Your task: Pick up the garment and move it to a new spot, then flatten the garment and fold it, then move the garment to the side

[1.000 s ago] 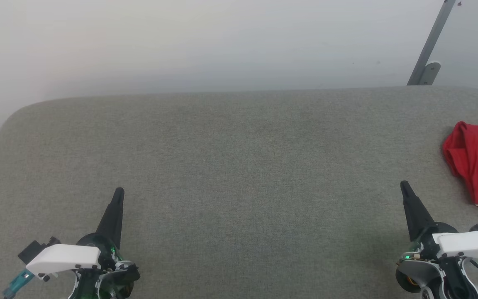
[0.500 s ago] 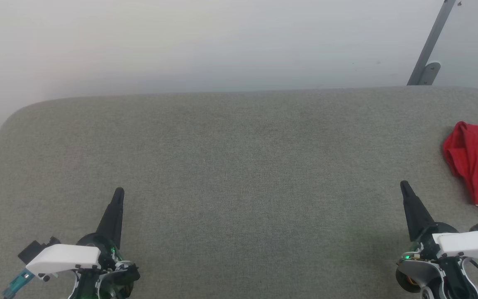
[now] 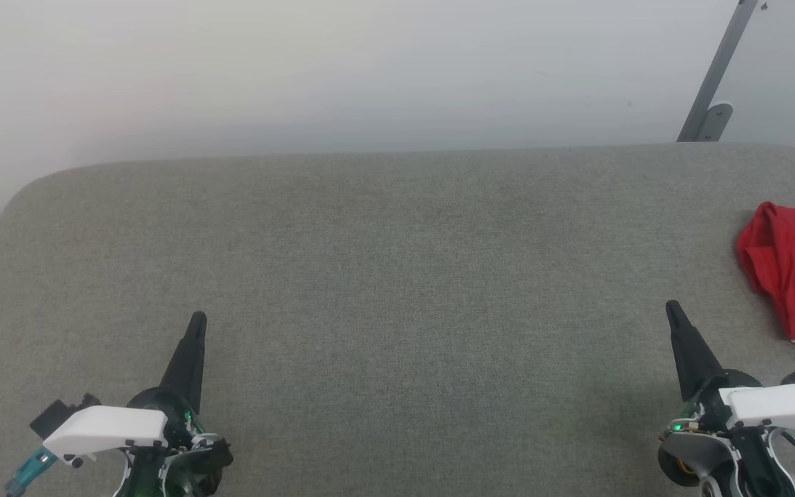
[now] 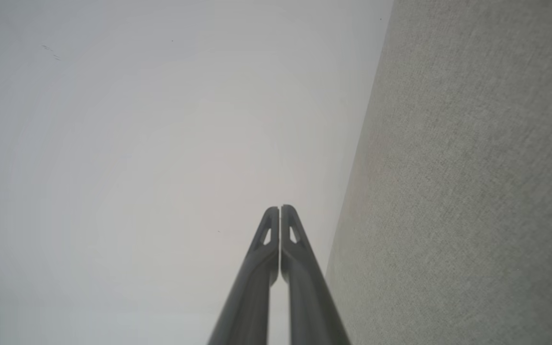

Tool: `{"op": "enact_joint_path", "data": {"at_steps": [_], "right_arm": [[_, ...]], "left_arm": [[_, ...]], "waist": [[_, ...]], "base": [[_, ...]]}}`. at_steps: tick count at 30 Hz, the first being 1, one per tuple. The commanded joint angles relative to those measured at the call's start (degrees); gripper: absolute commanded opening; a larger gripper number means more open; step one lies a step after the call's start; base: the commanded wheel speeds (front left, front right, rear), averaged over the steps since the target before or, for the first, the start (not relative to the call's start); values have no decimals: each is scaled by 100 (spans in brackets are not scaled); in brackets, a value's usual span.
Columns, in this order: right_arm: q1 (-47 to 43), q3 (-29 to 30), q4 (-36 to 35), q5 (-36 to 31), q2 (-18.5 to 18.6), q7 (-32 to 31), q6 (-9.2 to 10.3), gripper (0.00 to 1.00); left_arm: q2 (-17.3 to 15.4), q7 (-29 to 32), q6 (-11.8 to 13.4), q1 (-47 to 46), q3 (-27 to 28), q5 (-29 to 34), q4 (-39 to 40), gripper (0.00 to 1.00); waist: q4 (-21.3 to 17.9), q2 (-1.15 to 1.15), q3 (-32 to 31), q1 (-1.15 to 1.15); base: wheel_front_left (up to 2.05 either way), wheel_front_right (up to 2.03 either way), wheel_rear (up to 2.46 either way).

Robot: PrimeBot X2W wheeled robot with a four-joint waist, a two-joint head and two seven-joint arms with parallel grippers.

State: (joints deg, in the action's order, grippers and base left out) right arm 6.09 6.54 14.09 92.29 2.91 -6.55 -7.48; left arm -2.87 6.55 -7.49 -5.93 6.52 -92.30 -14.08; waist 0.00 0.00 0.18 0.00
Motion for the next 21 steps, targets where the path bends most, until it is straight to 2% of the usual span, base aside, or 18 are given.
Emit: {"op": "enact_joint_path", "data": {"at_steps": [1, 21], "right_arm": [[21, 4, -17, 23, -20, -12, -2, 0], [21, 5, -17, 24, -20, -12, -2, 0]], "left_arm": [[15, 17, 0, -66, 0, -20, 3, 0], [15, 16, 0, -65, 0, -21, 3, 0]], "waist": [[0, 0, 0, 0], [0, 0, 0, 0]], "base": [[0, 0, 0], [0, 0, 0]]}}
